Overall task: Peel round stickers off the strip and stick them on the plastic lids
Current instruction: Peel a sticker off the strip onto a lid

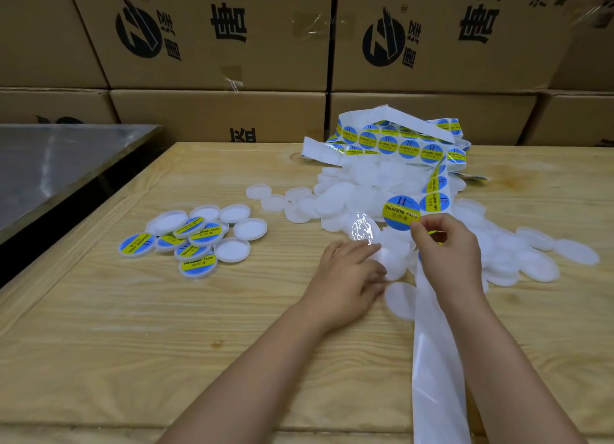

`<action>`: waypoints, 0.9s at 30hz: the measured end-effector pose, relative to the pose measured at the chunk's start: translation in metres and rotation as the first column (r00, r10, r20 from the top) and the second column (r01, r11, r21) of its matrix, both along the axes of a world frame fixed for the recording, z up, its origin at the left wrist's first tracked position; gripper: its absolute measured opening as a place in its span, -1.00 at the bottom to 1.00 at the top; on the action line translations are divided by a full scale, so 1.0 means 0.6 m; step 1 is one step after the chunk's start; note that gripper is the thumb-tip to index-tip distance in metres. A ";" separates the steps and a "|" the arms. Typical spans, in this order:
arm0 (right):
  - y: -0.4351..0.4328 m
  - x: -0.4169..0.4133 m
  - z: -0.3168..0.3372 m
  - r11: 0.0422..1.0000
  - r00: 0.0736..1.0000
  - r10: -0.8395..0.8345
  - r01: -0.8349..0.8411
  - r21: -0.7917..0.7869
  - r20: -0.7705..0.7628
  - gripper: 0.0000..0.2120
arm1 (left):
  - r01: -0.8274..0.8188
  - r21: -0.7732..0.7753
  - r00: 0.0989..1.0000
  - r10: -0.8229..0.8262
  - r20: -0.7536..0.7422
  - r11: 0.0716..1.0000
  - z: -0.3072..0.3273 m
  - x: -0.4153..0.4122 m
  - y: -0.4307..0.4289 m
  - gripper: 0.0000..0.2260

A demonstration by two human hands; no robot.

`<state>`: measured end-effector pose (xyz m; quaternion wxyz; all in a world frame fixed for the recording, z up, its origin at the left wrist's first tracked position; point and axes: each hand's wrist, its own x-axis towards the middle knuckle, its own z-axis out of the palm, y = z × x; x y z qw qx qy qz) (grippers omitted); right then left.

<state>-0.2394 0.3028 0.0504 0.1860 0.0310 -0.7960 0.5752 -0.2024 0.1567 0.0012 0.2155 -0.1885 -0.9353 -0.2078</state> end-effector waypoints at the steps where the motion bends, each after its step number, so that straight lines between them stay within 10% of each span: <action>1: -0.001 0.000 0.000 1.000 1.000 0.012 -0.012 -0.008 -0.001 -0.95 | 0.001 0.027 1.000 -0.001 0.006 1.000 0.000 -0.001 -0.001 -0.84; 9: -0.017 0.015 0.004 0.955 0.962 0.271 -0.267 -0.127 0.012 -0.77 | -0.093 0.713 0.992 0.005 0.124 0.695 0.030 0.006 -0.009 -0.82; 14: -0.026 0.022 -0.004 0.915 0.910 0.403 -0.402 -0.029 0.095 -0.70 | -0.101 0.803 0.992 0.003 0.123 0.587 0.038 0.001 -0.024 -0.79; 22: -0.032 0.018 -0.009 0.852 0.895 0.425 -0.345 -0.394 0.135 -0.70 | -0.293 0.947 0.864 -0.386 0.322 0.135 0.052 0.003 -0.038 -0.81; 27: -0.037 0.018 -0.011 0.860 0.920 0.380 -0.314 -0.402 0.093 -0.78 | -0.290 0.955 0.848 -0.447 0.285 0.058 0.051 0.004 -0.045 -0.82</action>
